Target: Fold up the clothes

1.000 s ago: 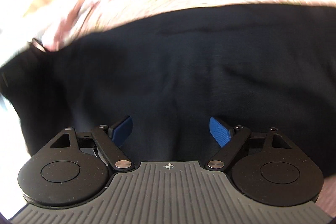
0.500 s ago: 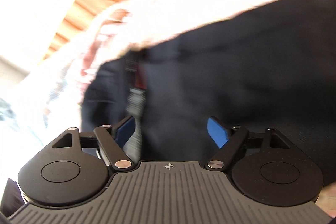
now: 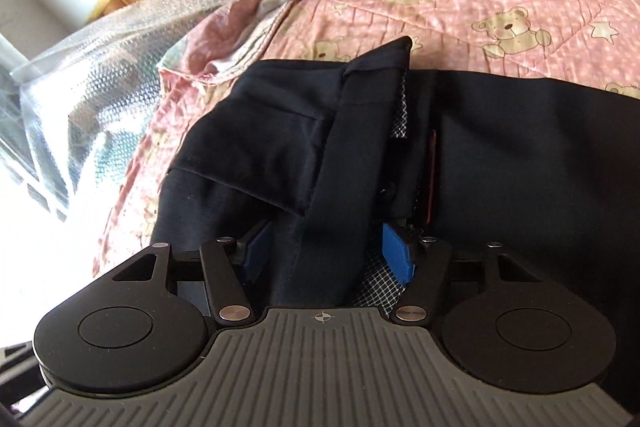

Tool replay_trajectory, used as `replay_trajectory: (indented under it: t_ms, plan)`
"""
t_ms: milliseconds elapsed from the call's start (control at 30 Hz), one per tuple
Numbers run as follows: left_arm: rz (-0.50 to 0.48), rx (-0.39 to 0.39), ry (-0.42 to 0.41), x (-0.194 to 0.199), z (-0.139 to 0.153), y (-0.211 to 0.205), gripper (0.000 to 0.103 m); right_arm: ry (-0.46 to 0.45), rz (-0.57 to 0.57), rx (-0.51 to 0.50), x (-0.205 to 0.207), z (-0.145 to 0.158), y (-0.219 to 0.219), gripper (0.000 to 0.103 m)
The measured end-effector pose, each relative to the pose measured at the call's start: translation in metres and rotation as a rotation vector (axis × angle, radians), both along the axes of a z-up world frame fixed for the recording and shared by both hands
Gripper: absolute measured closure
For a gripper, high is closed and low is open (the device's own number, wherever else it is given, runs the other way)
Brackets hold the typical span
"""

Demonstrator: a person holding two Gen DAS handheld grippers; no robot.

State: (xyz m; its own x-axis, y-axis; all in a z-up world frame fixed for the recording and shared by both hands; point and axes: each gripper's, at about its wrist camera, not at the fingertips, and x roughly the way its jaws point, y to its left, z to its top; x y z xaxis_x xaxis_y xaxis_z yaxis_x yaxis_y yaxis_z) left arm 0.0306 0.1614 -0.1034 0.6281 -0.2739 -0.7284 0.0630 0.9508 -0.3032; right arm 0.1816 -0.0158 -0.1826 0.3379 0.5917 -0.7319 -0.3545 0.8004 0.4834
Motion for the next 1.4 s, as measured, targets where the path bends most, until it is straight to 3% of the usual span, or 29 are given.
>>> replay_trajectory:
  t_ms: [33,67,100,200,333,533,633,800,900,967,1000,1033,1167,1233,1333,1400]
  plan:
    - [0.022,-0.029,-0.003,0.005,0.002,0.011,0.049,-0.003,0.005,-0.011,0.000,0.001,0.001,0.077]
    - [0.044,-0.059,-0.005,0.010,0.005,0.023,0.049,-0.008,0.009,-0.024,-0.001,0.001,0.000,0.093]
    - [0.066,-0.088,-0.008,0.015,0.007,0.034,0.047,-0.014,0.013,-0.036,-0.002,0.000,-0.001,0.103]
    - [0.116,-0.151,-0.013,0.035,0.010,0.060,0.040,-0.045,0.004,-0.063,-0.009,0.005,-0.009,0.103]
    - [0.089,-0.081,-0.001,0.089,-0.014,0.050,0.040,-0.052,-0.063,-0.091,-0.016,0.004,-0.025,0.103]
    - [0.129,-0.042,0.153,0.127,-0.068,0.055,0.039,-0.070,-0.058,-0.162,-0.017,0.000,-0.023,0.103]
    - [0.142,-0.042,0.154,0.124,-0.067,0.056,0.040,-0.087,-0.042,-0.182,-0.016,-0.001,-0.020,0.103]
    - [0.150,-0.123,0.074,0.092,-0.038,0.065,0.040,-0.139,-0.031,-0.196,-0.023,0.007,-0.024,0.103]
    - [0.175,-0.064,0.146,0.084,-0.058,0.065,0.042,-0.164,-0.014,-0.247,-0.027,0.007,-0.024,0.103]
    - [0.183,-0.055,0.132,0.077,-0.066,0.065,0.042,-0.182,0.000,-0.275,-0.027,0.001,-0.021,0.103]
    - [0.189,-0.068,0.125,0.073,-0.062,0.065,0.042,-0.185,-0.007,-0.274,-0.027,0.003,-0.022,0.102]
    - [0.199,-0.086,0.122,0.069,-0.056,0.066,0.045,-0.182,-0.016,-0.273,-0.027,0.007,-0.024,0.092]
    - [0.145,-0.169,0.023,0.027,-0.021,0.063,0.043,-0.254,-0.004,-0.153,-0.056,0.044,-0.040,0.089]
    - [0.138,-0.161,0.050,0.015,-0.030,0.059,0.043,-0.243,0.060,-0.088,-0.078,0.050,-0.044,0.089]
    - [0.138,-0.127,0.128,0.002,-0.056,0.053,0.045,-0.173,0.166,-0.140,-0.101,0.021,-0.033,0.087]
    - [0.157,-0.128,0.129,-0.006,-0.059,0.053,0.047,-0.163,0.155,-0.184,-0.108,0.000,-0.033,0.090]
